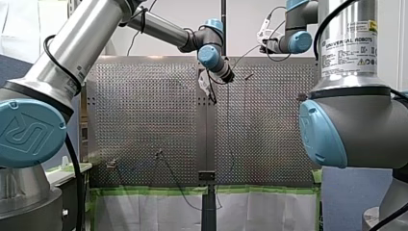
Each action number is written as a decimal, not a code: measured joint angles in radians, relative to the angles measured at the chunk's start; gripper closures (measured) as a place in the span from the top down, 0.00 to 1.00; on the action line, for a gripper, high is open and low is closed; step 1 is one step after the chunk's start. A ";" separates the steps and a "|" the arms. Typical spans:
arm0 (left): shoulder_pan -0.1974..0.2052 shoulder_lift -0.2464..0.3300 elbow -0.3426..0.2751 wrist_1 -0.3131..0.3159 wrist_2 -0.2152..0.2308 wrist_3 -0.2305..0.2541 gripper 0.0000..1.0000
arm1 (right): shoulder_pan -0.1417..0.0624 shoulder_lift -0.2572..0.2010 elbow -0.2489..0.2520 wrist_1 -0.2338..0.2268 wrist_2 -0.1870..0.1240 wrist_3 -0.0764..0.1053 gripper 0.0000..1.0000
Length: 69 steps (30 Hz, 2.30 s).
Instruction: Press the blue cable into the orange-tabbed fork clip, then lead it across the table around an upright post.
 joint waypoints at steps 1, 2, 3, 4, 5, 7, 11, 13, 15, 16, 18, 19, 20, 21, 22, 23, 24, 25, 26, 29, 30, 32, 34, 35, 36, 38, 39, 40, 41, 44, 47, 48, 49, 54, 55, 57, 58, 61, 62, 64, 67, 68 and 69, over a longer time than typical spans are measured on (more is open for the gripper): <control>-0.001 0.004 0.000 0.004 0.002 0.010 0.00 | 0.000 0.000 0.000 0.000 0.001 0.000 0.00; -0.002 0.010 0.000 0.013 0.008 0.024 0.00 | 0.000 0.001 0.000 0.000 0.001 0.000 0.00; -0.002 0.016 0.000 0.021 0.014 0.035 0.00 | 0.000 0.001 0.000 -0.001 0.002 0.000 0.00; -0.003 0.023 0.000 0.029 0.021 0.045 0.00 | 0.000 0.002 0.000 -0.001 0.002 -0.001 0.00; -0.003 0.032 0.000 0.040 0.032 0.058 0.00 | 0.000 0.002 0.000 -0.001 0.002 -0.001 0.00; -0.003 0.047 0.000 0.058 0.045 0.077 0.00 | 0.000 0.004 0.000 -0.002 0.003 -0.001 0.00; 0.001 0.067 0.000 0.100 0.059 0.120 0.00 | -0.001 0.010 0.000 -0.003 0.004 -0.003 0.00; 0.003 0.069 0.000 0.114 0.061 0.133 0.00 | -0.002 0.012 0.000 -0.007 0.004 -0.003 0.00; 0.007 0.070 0.000 0.123 0.061 0.141 0.00 | -0.003 0.012 0.000 -0.012 0.003 -0.002 0.00; 0.008 0.070 0.000 0.125 0.061 0.142 0.00 | -0.004 0.013 0.000 -0.016 0.001 -0.001 0.00; 0.013 0.070 0.000 0.130 0.060 0.140 0.00 | -0.008 0.014 -0.002 -0.023 -0.006 0.002 0.00; 0.015 0.070 0.000 0.132 0.059 0.138 0.00 | -0.011 0.014 -0.005 -0.027 -0.013 0.005 0.00; 0.019 0.070 0.000 0.136 0.059 0.136 0.00 | -0.012 0.015 -0.008 -0.030 -0.018 0.010 0.00; 0.022 0.070 0.000 0.141 0.060 0.134 0.00 | -0.014 0.015 -0.011 -0.033 -0.022 0.015 0.00; 0.025 0.070 0.000 0.146 0.060 0.133 0.00 | -0.017 0.017 -0.016 -0.039 -0.029 0.024 0.00; 0.029 0.070 0.000 0.151 0.059 0.132 0.00 | -0.019 0.019 -0.021 -0.043 -0.035 0.031 0.00; 0.033 0.070 0.000 0.156 0.059 0.130 0.00 | -0.021 0.021 -0.026 -0.045 -0.041 0.038 0.00; 0.036 0.070 0.000 0.160 0.059 0.127 0.00 | -0.022 0.026 -0.034 -0.048 -0.048 0.045 0.00; 0.041 0.070 0.000 0.167 0.059 0.120 0.00 | -0.024 0.031 -0.041 -0.048 -0.053 0.049 0.00; 0.051 0.070 0.000 0.192 0.067 0.095 0.00 | -0.026 0.049 -0.063 -0.048 -0.063 0.056 0.00; 0.054 0.069 0.000 0.201 0.071 0.087 0.00 | -0.027 0.053 -0.069 -0.048 -0.064 0.057 0.00; 0.062 0.067 0.001 0.223 0.078 0.068 0.00 | -0.029 0.062 -0.082 -0.049 -0.066 0.063 0.00; 0.069 0.065 0.004 0.243 0.083 0.056 0.00 | -0.032 0.072 -0.095 -0.050 -0.067 0.071 0.00; 0.073 0.064 0.007 0.256 0.085 0.050 0.00 | -0.033 0.078 -0.101 -0.049 -0.067 0.073 0.00; 0.075 0.063 0.009 0.265 0.086 0.047 0.00 | -0.034 0.084 -0.108 -0.049 -0.067 0.074 0.00; 0.078 0.062 0.012 0.277 0.088 0.043 0.00 | -0.035 0.102 -0.124 -0.048 -0.068 0.077 0.00; 0.079 0.061 0.014 0.280 0.088 0.042 0.00 | -0.036 0.111 -0.131 -0.047 -0.068 0.077 0.00; 0.079 0.059 0.016 0.282 0.088 0.041 0.00 | -0.037 0.123 -0.140 -0.047 -0.068 0.078 0.00; 0.078 0.055 0.021 0.282 0.088 0.037 0.00 | -0.038 0.133 -0.145 -0.047 -0.068 0.079 0.00; 0.072 0.032 0.045 0.263 0.084 0.028 0.00 | -0.042 0.163 -0.158 -0.047 -0.068 0.079 0.00; 0.072 0.003 0.074 0.246 0.070 0.022 0.00 | -0.048 0.188 -0.163 -0.050 -0.066 0.080 0.00; 0.072 -0.005 0.082 0.244 0.067 0.021 0.00 | -0.050 0.196 -0.164 -0.051 -0.066 0.080 0.00; 0.073 -0.014 0.091 0.244 0.065 0.021 0.00 | -0.052 0.207 -0.165 -0.052 -0.066 0.079 0.00; 0.080 -0.066 0.143 0.268 0.063 0.020 0.00 | -0.056 0.252 -0.170 -0.059 -0.067 0.077 0.00; 0.081 -0.075 0.152 0.275 0.063 0.020 0.00 | -0.056 0.260 -0.171 -0.062 -0.067 0.077 0.00; 0.085 -0.096 0.173 0.294 0.063 0.020 0.00 | -0.057 0.271 -0.172 -0.068 -0.067 0.079 0.00; 0.087 -0.106 0.183 0.303 0.064 0.020 0.00 | -0.058 0.277 -0.173 -0.071 -0.067 0.079 0.00; 0.093 -0.137 0.212 0.330 0.065 0.020 0.00 | -0.060 0.290 -0.173 -0.078 -0.067 0.079 0.00; 0.095 -0.148 0.219 0.335 0.067 0.020 0.00 | -0.061 0.295 -0.174 -0.080 -0.067 0.080 0.00; 0.096 -0.166 0.225 0.338 0.069 0.020 0.00 | -0.063 0.306 -0.174 -0.084 -0.066 0.080 0.00; 0.094 -0.191 0.228 0.343 0.069 0.021 0.00 | -0.065 0.324 -0.175 -0.087 -0.065 0.080 0.00; 0.093 -0.200 0.229 0.344 0.069 0.023 0.00 | -0.065 0.329 -0.175 -0.088 -0.064 0.080 0.00; 0.093 -0.206 0.229 0.345 0.069 0.025 0.00 | -0.066 0.335 -0.175 -0.088 -0.064 0.079 0.00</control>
